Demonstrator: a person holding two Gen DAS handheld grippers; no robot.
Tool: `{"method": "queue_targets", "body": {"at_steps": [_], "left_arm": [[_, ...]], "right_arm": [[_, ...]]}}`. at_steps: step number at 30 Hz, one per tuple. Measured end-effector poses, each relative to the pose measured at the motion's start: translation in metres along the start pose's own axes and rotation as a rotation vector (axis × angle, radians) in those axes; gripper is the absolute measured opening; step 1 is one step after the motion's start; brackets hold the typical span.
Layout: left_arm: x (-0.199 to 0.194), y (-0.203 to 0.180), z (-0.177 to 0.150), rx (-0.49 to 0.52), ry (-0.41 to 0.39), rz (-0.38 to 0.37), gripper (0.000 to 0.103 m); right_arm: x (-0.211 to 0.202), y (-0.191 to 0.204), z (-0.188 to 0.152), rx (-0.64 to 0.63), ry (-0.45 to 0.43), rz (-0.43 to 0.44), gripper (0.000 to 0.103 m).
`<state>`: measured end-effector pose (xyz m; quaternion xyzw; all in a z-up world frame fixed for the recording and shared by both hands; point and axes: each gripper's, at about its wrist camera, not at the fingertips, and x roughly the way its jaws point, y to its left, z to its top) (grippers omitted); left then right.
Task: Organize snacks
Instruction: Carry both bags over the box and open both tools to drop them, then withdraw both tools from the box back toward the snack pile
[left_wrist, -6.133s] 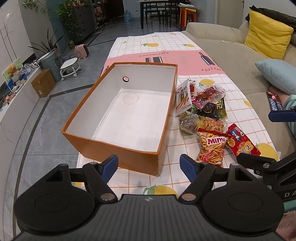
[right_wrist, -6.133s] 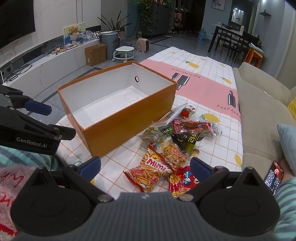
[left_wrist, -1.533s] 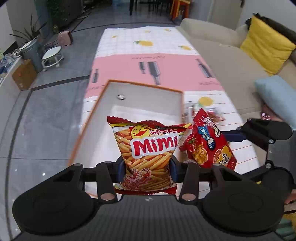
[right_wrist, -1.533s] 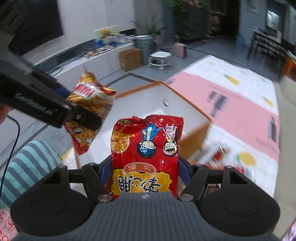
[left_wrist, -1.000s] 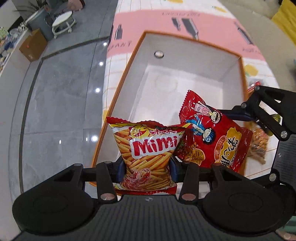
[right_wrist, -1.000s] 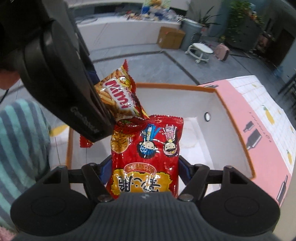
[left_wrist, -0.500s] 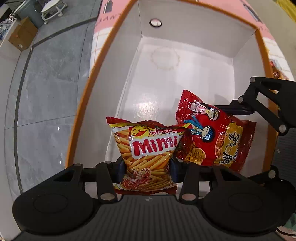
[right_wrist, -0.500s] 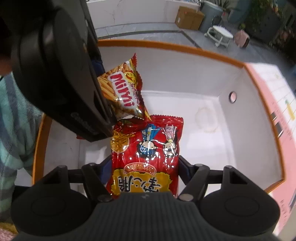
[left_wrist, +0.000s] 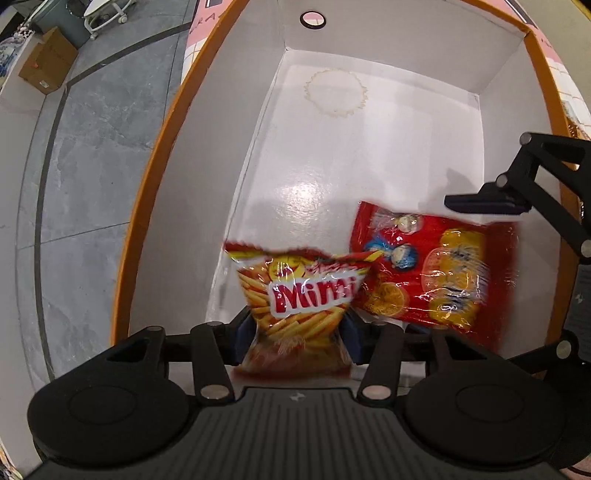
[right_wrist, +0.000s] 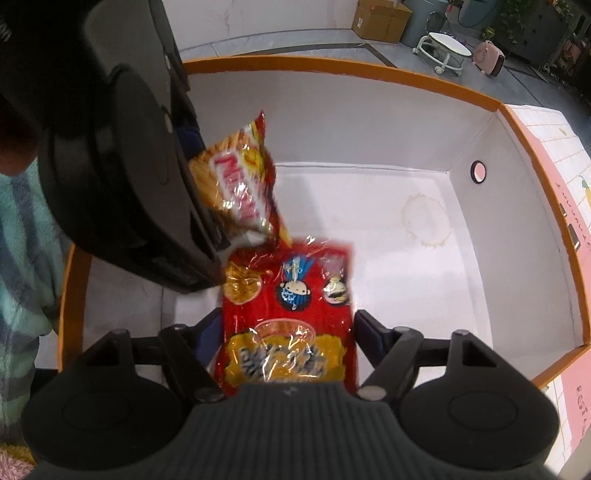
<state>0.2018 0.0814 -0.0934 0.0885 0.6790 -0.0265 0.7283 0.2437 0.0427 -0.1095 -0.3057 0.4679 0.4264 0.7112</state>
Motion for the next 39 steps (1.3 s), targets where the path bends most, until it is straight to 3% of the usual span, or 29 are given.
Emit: {"method": "queue_targets", "body": {"at_steps": [3,14,23,28,35,39], "left_arm": [[-0.008,-0.001,-0.002,-0.001,-0.027,0.014,0.077],[-0.059,-0.001,-0.021,-0.043,-0.189,0.035,0.08],[-0.116,-0.02,-0.053,-0.088,-0.467,0.042,0.08],[-0.136,-0.042,-0.072,-0.083,-0.579,0.031,0.08],[-0.143,-0.082,-0.094,-0.068,-0.677,-0.028,0.08],[-0.139,-0.113,-0.1,-0.011,-0.681,-0.086,0.08]], "right_arm": [[-0.003,-0.002,0.003,-0.004,-0.008,-0.016,0.08],[-0.048,-0.001,0.001,-0.001,-0.105,-0.086,0.087],[-0.113,0.002,-0.038,0.145,-0.28,-0.185,0.087],[-0.132,0.0,-0.06,0.243,-0.346,-0.248,0.088],[-0.141,0.011,-0.105,0.355,-0.415,-0.346,0.089],[-0.145,0.012,-0.133,0.407,-0.424,-0.382,0.089]]}}
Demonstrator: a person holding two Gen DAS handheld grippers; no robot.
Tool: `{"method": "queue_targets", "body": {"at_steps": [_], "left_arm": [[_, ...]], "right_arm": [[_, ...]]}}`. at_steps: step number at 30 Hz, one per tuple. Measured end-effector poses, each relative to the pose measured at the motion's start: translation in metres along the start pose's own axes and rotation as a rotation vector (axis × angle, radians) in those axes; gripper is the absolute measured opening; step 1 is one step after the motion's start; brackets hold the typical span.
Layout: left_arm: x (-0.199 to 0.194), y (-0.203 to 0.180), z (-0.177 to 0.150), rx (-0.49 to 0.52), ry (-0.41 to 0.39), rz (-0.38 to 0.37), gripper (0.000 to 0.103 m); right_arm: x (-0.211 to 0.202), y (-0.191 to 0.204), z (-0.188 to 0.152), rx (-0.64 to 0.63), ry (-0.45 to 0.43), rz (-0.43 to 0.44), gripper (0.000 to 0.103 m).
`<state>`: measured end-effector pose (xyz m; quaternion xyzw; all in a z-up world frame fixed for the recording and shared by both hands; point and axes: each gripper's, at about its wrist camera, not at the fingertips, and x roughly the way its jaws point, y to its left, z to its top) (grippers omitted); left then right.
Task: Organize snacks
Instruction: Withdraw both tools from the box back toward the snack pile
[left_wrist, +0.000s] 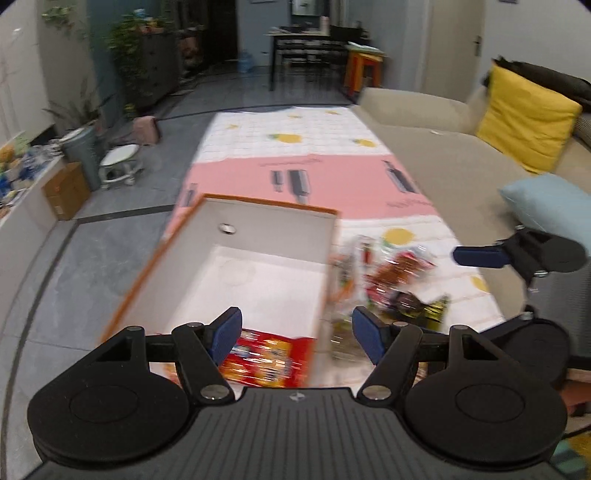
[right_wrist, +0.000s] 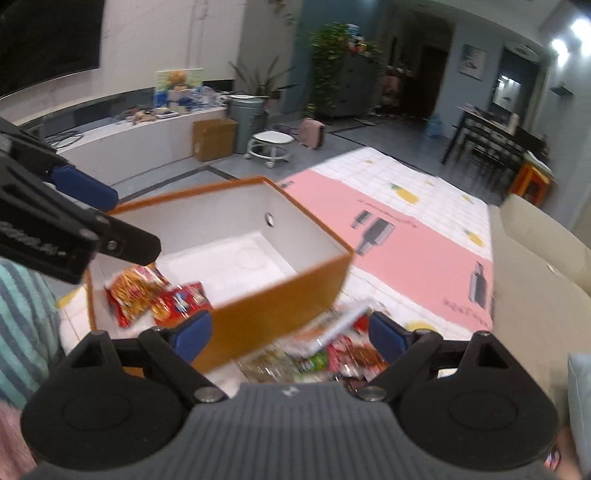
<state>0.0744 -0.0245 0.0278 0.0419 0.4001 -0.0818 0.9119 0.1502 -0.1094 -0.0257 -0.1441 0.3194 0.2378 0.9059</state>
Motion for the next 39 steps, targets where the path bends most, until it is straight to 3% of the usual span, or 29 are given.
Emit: {"method": "queue_targets", "body": {"at_steps": [6,10,14,27,34,37,38,39], "left_arm": [[0.025,-0.038,-0.007,0.053,0.076,-0.083,0.08],[0.045,-0.053,-0.013,0.059,0.131,-0.143,0.08],[0.068,-0.067,-0.021,0.081,0.179,-0.163,0.08],[0.133,-0.078,-0.024,0.194,0.259,-0.038,0.076],[0.155,-0.097,-0.02,0.319,0.241,0.073,0.075],[0.161,-0.107,-0.024,0.395,0.234,0.133,0.064],[0.161,-0.109,-0.025,0.407,0.233,0.13,0.058],[0.161,-0.108,-0.025,0.404,0.236,0.112,0.058]], "right_arm": [[0.002,-0.02,-0.042,0.028,0.077,0.0,0.087],[0.006,-0.039,-0.074,0.053,0.144,0.0,0.08],[0.016,-0.055,-0.095,0.088,0.21,-0.011,0.08],[0.058,-0.062,-0.107,0.158,0.295,0.088,0.08],[0.083,-0.06,-0.106,0.236,0.338,0.127,0.08],[0.089,-0.059,-0.106,0.239,0.344,0.121,0.081],[0.091,-0.059,-0.106,0.242,0.348,0.122,0.081],[0.093,-0.058,-0.106,0.244,0.347,0.122,0.081]]}}
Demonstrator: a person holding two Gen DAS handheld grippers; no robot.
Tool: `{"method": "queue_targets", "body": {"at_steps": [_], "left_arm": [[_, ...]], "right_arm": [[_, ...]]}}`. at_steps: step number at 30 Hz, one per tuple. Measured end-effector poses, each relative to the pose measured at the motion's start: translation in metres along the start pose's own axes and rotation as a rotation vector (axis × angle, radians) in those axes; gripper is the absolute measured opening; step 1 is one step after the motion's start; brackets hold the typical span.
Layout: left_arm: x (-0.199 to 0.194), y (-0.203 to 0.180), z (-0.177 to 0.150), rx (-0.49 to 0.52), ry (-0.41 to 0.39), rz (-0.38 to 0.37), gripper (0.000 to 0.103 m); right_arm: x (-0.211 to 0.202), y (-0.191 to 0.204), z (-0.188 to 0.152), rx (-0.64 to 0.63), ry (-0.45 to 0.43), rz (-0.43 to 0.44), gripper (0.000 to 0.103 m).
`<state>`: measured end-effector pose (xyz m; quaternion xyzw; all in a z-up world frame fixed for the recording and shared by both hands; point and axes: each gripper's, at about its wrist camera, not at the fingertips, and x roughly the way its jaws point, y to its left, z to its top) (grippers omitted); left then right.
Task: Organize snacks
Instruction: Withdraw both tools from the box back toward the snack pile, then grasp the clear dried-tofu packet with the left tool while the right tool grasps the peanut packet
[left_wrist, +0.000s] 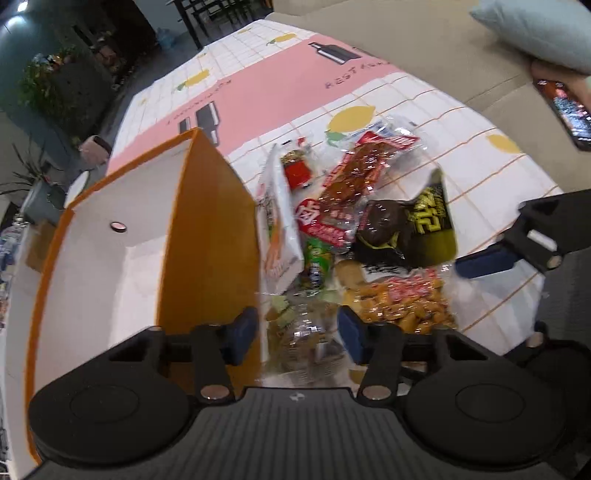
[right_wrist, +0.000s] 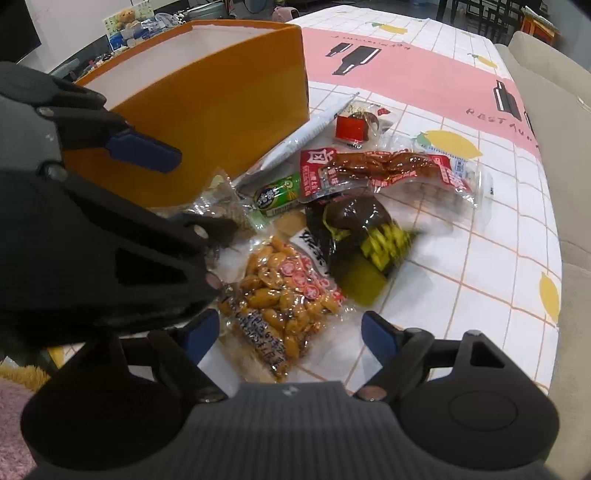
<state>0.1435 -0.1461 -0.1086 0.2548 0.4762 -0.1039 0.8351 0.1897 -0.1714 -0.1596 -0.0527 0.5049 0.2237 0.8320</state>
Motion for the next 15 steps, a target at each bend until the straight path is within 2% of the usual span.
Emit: {"method": "queue_targets", "body": {"at_steps": [5,11,15], "left_arm": [[0.011,0.004,-0.002,-0.05,0.046,-0.056,0.058],[0.024,0.004,-0.003,-0.053,0.074,-0.031,0.055],[0.027,0.008,-0.005,-0.05,0.074,-0.021,0.039]], "right_arm": [[0.001,-0.003,-0.001,0.01,0.011,0.003,0.081],[0.004,-0.001,-0.004,-0.012,0.008,0.007,0.081],[0.003,0.0,-0.005,-0.023,-0.002,0.003,0.074]]}}
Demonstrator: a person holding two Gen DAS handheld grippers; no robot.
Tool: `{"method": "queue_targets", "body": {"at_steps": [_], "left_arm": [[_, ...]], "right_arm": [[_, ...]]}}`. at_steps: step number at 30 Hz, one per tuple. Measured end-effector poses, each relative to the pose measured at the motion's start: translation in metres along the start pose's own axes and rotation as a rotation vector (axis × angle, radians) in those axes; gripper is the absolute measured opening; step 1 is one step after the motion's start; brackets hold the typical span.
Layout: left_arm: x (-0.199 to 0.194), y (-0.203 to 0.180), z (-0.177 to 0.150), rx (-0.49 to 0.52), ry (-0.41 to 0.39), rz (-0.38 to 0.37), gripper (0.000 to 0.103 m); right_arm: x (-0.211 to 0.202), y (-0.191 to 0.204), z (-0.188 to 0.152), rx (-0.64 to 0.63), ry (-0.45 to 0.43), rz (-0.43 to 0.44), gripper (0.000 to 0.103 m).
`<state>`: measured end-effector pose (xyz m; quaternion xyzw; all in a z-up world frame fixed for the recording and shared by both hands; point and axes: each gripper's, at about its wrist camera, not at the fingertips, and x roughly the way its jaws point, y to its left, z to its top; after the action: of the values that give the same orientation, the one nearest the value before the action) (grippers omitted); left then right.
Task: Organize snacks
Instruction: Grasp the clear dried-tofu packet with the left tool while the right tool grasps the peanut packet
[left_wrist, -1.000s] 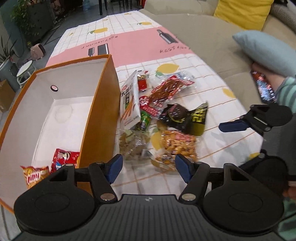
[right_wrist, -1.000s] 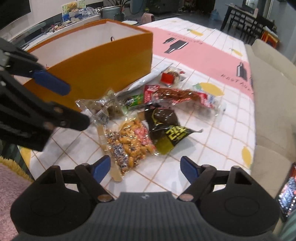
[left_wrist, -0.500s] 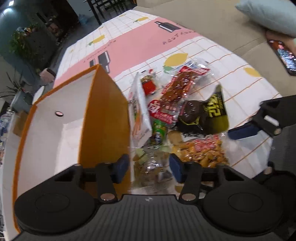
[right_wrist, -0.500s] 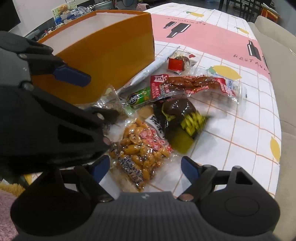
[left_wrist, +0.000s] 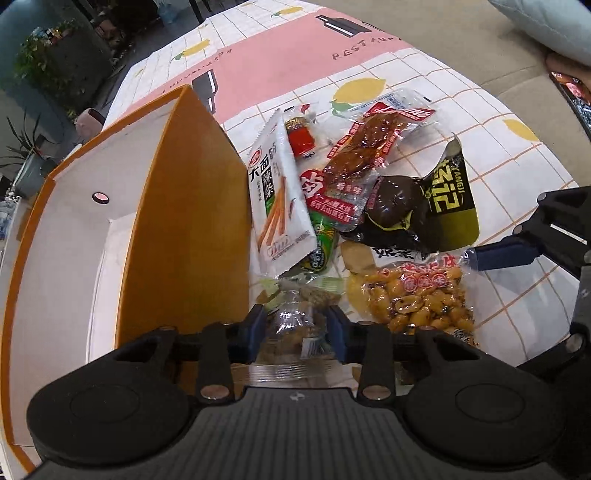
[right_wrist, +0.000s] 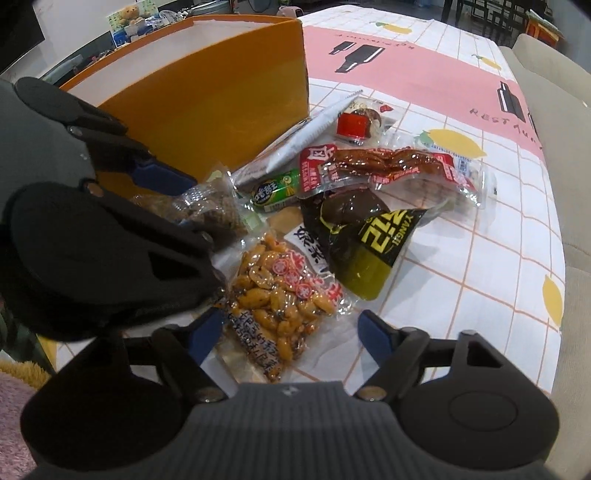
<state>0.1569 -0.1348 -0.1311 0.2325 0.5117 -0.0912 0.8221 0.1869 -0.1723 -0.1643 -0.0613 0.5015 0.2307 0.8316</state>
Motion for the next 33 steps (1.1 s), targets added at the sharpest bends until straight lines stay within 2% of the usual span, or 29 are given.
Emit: {"method": "queue_targets", "body": {"at_steps": [3,5,11,16,19,20,23,25,27,29,30,33], "left_arm": [[0.0,0.006,-0.002,-0.009,0.0,-0.014,0.036],[0.0,0.011,-0.004,-0.02,-0.003,-0.028,0.035],[-0.003,0.03,-0.014,-0.03,-0.004,-0.093,0.033],[-0.007,0.042,-0.025,-0.053,0.018,-0.189,0.033],[-0.011,0.045,-0.033,-0.083,0.032,-0.252,0.033],[-0.013,0.044,-0.036,-0.091,0.033,-0.266,0.033],[-0.017,0.042,-0.043,-0.129,0.011,-0.293,0.034],[-0.019,0.04,-0.045,-0.147,-0.004,-0.278,0.035],[-0.019,0.038,-0.046,-0.156,-0.002,-0.256,0.048],[-0.018,0.038,-0.046,-0.165,0.018,-0.242,0.058],[-0.016,0.038,-0.046,-0.174,0.027,-0.23,0.064],[-0.011,0.039,-0.046,-0.205,0.044,-0.219,0.069]], "right_arm": [[-0.002,0.0,0.0,0.001,-0.001,0.004,0.071],[-0.003,0.001,0.0,-0.005,-0.004,0.01,0.06],[-0.006,-0.003,0.0,0.013,0.006,0.018,0.054],[-0.011,-0.008,-0.001,0.025,0.02,0.028,0.044],[-0.017,-0.011,-0.005,0.039,0.043,0.053,0.033],[-0.018,-0.012,-0.007,0.043,0.051,0.055,0.033],[-0.025,-0.015,-0.014,0.053,0.065,0.042,0.033],[-0.028,-0.016,-0.017,0.07,0.064,0.035,0.035],[-0.032,-0.015,-0.019,0.072,0.042,0.015,0.044],[-0.034,-0.013,-0.018,0.067,0.02,-0.014,0.068],[-0.035,-0.013,-0.016,0.074,0.013,-0.022,0.069],[-0.03,-0.019,-0.013,0.149,0.014,-0.011,0.07]]}}
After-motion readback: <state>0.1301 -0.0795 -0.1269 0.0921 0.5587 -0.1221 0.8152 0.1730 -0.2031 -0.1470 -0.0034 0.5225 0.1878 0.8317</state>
